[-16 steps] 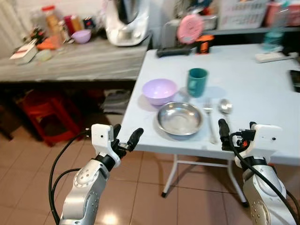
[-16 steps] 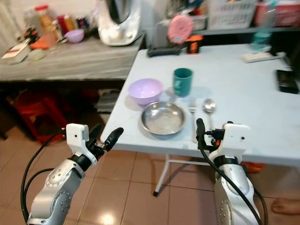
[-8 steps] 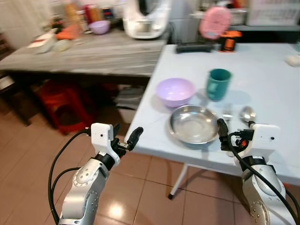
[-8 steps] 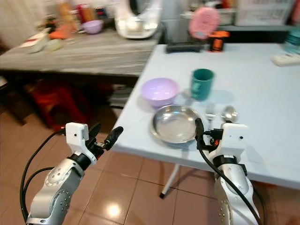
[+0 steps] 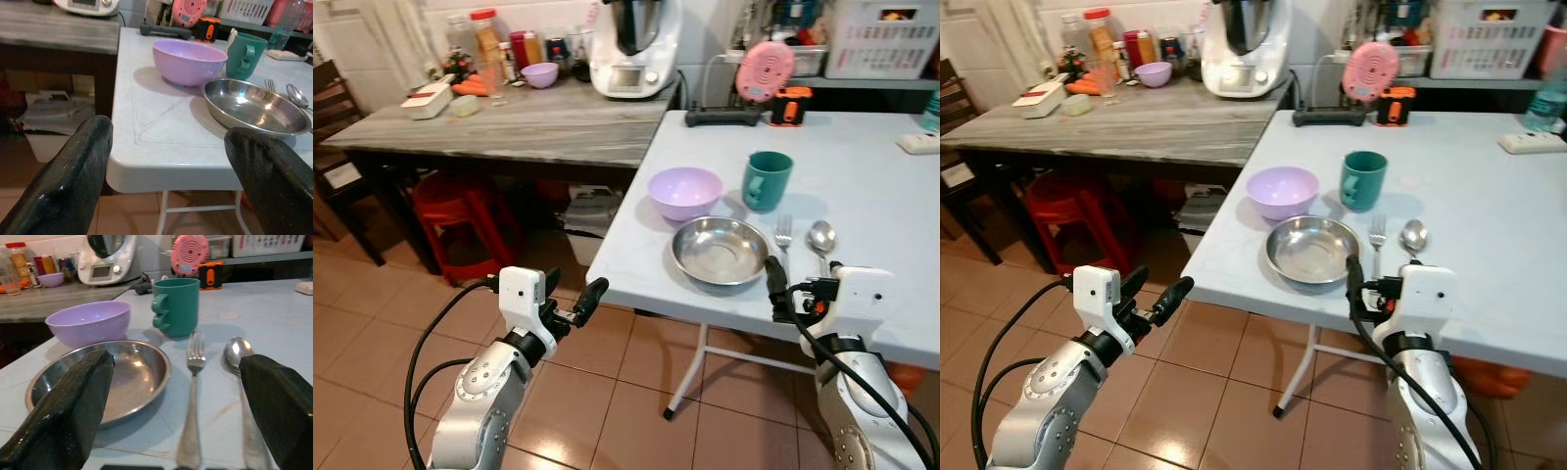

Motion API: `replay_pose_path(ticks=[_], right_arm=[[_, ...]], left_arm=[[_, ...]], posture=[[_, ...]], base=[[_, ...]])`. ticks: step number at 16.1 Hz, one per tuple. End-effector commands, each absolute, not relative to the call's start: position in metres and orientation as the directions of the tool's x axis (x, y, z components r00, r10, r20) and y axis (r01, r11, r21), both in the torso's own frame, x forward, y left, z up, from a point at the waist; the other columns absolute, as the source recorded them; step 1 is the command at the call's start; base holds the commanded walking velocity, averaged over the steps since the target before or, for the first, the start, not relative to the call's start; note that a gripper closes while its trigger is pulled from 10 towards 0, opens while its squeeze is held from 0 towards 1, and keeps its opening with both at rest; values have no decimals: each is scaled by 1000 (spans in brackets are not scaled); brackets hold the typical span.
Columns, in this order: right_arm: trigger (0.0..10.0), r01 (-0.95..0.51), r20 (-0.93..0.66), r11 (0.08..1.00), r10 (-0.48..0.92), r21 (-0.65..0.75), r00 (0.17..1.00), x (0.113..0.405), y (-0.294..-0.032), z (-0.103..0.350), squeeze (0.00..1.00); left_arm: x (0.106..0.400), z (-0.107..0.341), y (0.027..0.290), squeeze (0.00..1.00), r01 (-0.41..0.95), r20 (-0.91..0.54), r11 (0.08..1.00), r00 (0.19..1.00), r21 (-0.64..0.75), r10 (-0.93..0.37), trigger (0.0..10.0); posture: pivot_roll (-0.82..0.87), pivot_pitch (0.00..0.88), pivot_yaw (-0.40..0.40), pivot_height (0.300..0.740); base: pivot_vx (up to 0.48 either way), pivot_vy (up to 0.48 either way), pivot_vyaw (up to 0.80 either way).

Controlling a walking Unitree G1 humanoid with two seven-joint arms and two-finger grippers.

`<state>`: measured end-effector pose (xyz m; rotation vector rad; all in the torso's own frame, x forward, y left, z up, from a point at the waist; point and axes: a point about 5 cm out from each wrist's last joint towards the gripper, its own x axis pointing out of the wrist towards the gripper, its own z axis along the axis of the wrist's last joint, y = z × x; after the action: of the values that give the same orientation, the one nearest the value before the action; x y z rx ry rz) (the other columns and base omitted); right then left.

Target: Setting the table

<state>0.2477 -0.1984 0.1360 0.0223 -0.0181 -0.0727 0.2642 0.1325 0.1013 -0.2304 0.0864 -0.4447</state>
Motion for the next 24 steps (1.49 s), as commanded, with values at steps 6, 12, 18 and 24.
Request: replay_pose_path(ticks=[6, 12, 18, 24], right_arm=[[10000, 58, 20, 997, -59, 42, 998, 249, -195, 139, 0], [10000, 59, 17, 997, -59, 41, 998, 248, -194, 138, 0], [10000, 57, 15, 998, -57, 42, 998, 248, -194, 137, 0], [10000, 50, 12, 998, -50, 41, 999, 247, -192, 137, 0]], left_arm=[[265, 107, 135, 0, 415, -17, 881, 903, -226, -429, 10000], [264, 110, 129, 0, 450, 4, 857, 886, -250, -464, 10000], [263, 109, 127, 0, 464, 2, 847, 877, -258, -480, 10000], [261, 108, 127, 0, 475, -2, 845, 872, -245, -490, 10000]], posture=[[-89, 13, 86, 740], [-93, 18, 90, 740], [-93, 19, 91, 740], [-91, 18, 89, 740]], base=[[0, 0, -196], [221, 0, -507], [341, 0, 0], [217, 0, 0]])
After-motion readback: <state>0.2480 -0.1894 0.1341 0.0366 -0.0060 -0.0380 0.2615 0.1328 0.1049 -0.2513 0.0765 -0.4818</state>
